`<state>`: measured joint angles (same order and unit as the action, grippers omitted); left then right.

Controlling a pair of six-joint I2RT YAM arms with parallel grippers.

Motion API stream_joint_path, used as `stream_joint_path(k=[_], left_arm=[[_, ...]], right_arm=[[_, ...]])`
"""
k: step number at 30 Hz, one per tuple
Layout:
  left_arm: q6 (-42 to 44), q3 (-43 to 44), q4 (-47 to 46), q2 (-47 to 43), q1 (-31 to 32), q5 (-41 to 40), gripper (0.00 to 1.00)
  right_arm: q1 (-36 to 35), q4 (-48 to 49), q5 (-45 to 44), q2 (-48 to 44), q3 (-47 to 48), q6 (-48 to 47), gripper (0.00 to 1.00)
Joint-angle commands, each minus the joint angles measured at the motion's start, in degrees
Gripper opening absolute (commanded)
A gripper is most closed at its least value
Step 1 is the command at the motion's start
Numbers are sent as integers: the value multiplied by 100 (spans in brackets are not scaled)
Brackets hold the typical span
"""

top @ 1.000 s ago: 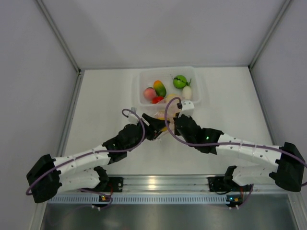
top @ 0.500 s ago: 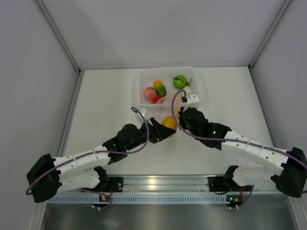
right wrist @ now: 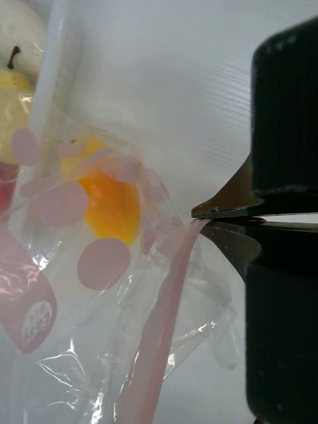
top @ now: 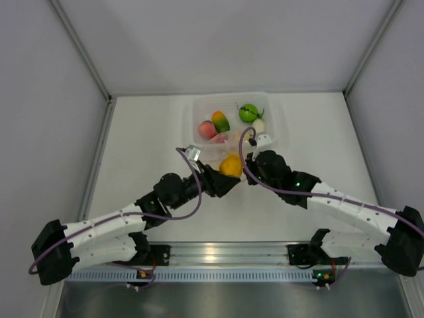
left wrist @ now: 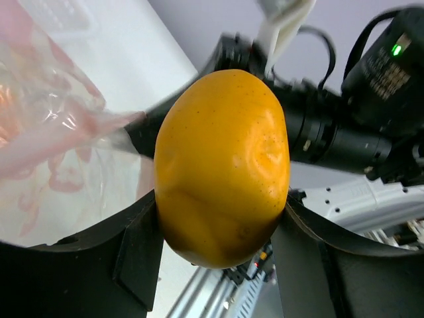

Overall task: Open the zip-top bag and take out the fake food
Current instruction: Pick up the fake fruit from the zipper food storage bag.

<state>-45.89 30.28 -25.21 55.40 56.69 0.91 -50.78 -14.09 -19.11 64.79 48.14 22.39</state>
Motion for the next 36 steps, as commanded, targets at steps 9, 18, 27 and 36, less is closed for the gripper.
stream_joint_path(k=[9,18,27,36], left_arm=[[-148,847,-1433,656,-26,-899,0],[281,1295,-716,884,-52,-2453,0],[651,3053,1308,1921,-912,-2051,0],[1468,4590,2327,3345,-1695,-1717,0]], right_arm=[[60,-23,655,-1135,-999,458,0],[60,-1146,505,-2243,-719,494,0],[121,-2492,321,-2718,336,-261,0],[130,-3091,-13,-2902,1004,-552,0]])
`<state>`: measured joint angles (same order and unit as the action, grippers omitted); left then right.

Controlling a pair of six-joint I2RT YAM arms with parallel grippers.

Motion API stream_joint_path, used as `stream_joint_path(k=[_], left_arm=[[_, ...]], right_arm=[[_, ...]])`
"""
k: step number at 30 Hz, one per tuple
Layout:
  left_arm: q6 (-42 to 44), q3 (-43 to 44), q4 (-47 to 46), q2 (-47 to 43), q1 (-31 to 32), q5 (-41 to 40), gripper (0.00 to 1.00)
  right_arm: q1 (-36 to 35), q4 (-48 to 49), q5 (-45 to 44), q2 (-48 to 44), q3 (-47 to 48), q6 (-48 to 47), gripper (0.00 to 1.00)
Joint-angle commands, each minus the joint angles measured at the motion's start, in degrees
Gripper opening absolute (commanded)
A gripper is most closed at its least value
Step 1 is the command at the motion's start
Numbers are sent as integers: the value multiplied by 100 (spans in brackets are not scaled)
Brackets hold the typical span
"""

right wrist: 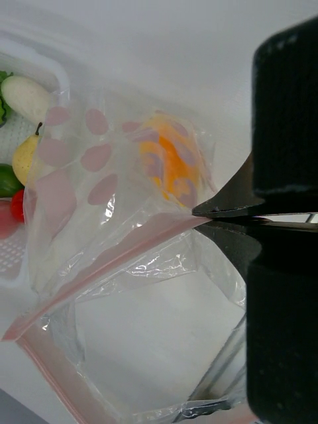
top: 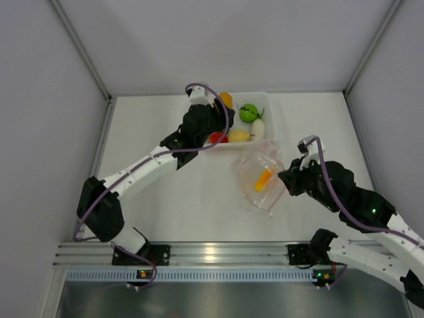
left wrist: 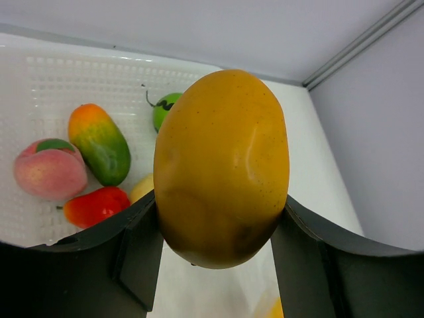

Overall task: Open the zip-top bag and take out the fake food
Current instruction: Pick up the fake fruit from the zipper food storage bag, then place the fake fruit in the bin.

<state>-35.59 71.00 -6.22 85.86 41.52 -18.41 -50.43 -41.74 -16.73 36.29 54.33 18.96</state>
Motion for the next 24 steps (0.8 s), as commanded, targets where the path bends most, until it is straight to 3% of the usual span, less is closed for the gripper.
stream_joint_path(k=[1,8,14,16,17,18,22,24], left_arm=[[544,633,472,430,-249,285,0],[1063,1608,604,1641,-627,751,0],[1406,2969,1421,2784,-908,1190,0],[1529,3138,1492,2953,-917,1209,15],[1564,3296,1553,3084,-917,1200,27],[1582,3376,1606,3164,-917,1165,53],[1600,3578,1738,3358,-944,1340,74],[1599,3631,1738,3375,-952,1489,98]], right_arm=[[104,-370,-252,-52,482,-209,0],[104,-669,-436,-87,772,-226,0],[104,-740,-524,-158,685,-209,0],[104,-774,-629,-140,641,-200,0],[104,-792,-656,-123,632,-182,0],[113,-775,-682,-123,623,-174,0],[104,-731,-612,-114,579,-138,0],[104,-696,-577,-87,527,-121,0]])
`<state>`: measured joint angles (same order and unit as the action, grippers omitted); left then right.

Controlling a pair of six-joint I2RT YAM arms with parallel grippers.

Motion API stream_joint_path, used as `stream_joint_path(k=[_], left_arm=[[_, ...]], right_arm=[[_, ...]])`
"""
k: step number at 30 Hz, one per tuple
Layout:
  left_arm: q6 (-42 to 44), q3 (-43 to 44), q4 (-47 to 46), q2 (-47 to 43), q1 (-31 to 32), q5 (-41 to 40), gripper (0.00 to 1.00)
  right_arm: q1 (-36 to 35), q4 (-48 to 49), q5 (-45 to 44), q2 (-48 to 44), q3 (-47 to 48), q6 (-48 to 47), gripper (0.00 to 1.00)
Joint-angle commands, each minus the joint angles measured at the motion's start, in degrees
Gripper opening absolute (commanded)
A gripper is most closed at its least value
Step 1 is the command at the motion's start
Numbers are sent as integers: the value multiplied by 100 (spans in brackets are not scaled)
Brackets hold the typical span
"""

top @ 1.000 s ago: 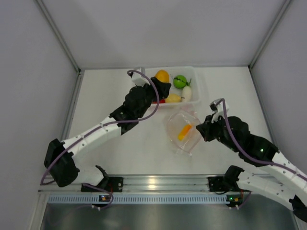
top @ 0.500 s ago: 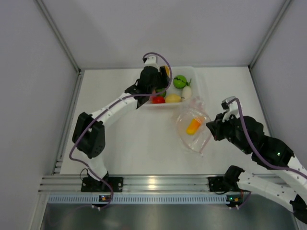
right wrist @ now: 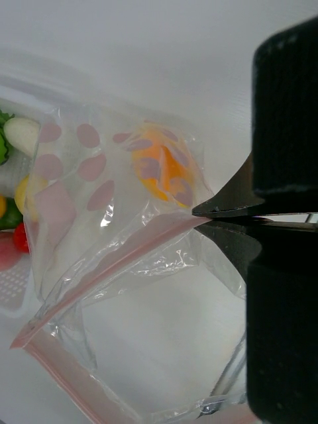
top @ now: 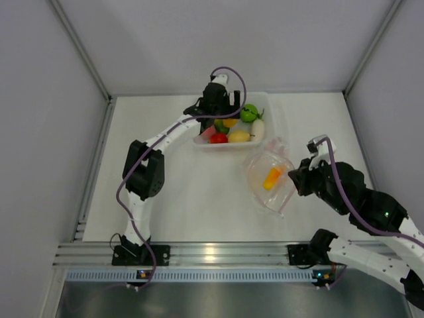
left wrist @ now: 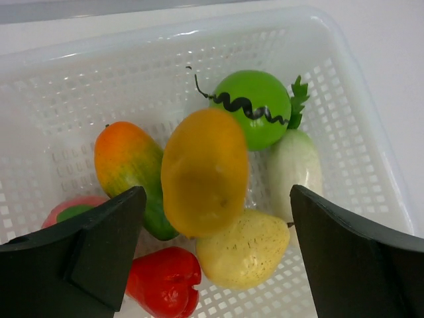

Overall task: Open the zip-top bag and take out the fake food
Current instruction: Place the fake fruit in the bin.

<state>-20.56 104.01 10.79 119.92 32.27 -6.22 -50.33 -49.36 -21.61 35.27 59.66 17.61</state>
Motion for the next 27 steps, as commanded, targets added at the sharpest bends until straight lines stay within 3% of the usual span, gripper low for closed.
stream_joint_path(k=[1,10,19,21,27], left_arm=[[113,383,38,-39,-37,366,98],[-211,147,29,-591,-72,595,98],[-1151,-1381,29,-2742,-54,490,98],[-1353,-1863,29,-3087,-37,551,94],[-1347,-2675,2,-4441,568,683,89]], right_arm=[[93,93,-81,33,-24,24,0],[119,313,-151,261,-95,41,0],[400,797,-186,1087,54,208,0],[497,805,-108,1315,160,313,0],[769,1166,859,1807,204,533,0]])
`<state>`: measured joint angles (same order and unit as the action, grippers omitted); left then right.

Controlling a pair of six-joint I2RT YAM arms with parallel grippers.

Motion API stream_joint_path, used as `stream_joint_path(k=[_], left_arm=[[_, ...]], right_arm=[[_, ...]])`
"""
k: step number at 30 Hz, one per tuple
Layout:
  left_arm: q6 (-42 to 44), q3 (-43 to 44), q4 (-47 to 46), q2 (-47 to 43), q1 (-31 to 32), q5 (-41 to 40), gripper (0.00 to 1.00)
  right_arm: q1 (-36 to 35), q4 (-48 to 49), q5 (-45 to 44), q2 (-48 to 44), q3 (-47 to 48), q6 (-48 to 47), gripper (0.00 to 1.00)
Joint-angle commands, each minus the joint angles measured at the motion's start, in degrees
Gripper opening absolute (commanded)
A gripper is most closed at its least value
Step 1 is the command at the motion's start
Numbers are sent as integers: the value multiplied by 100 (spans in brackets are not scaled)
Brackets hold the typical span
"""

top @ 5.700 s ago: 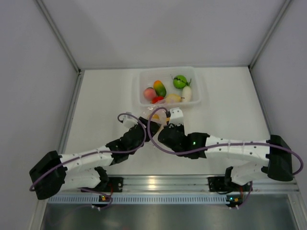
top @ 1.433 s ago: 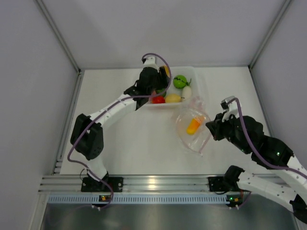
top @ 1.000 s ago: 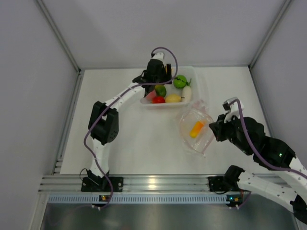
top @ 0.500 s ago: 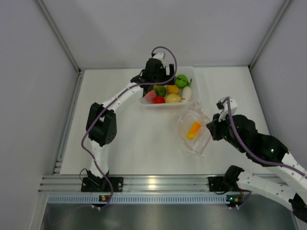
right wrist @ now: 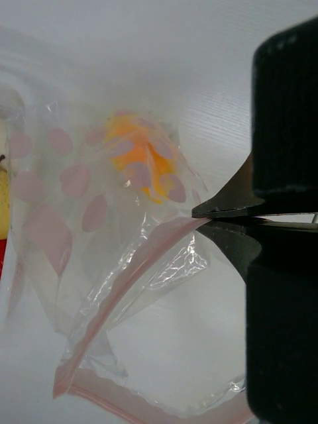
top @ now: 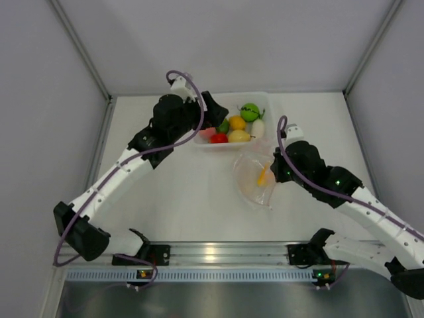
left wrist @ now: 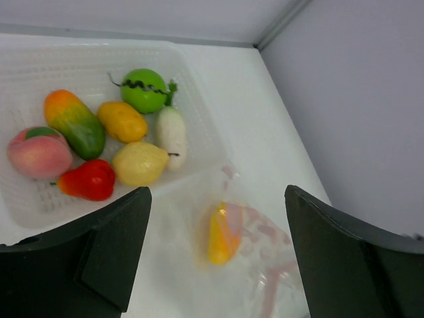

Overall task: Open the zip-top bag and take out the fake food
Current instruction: Place the fake fruit in the bin, then pick up the fake fruit from the zipper food storage bag.

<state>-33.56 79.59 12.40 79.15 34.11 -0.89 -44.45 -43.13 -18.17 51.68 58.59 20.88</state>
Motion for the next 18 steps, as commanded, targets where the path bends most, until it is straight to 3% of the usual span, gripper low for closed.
stream_joint_path(k=[1,7,8,13,15,18], left_arm=[[50,-268,-151,-575,760,-41,87],[561,-348,-10,-858,2378,-360,68],[587,-365,16,-884,2503,-395,59],[1018,-164,849,-744,3504,-1624,49],[983,-242,930,-647,3620,-1757,47],[922,-426,974,-542,3691,-1766,30]], right_arm=[[208,578,691,228,311,249,0],[349,1368,1480,158,22,793,0],[375,1474,1640,141,-75,968,0],[445,1563,1704,185,-75,1146,0],[463,1571,1642,141,-93,1172,0],[463,1615,1677,79,-155,1234,0]])
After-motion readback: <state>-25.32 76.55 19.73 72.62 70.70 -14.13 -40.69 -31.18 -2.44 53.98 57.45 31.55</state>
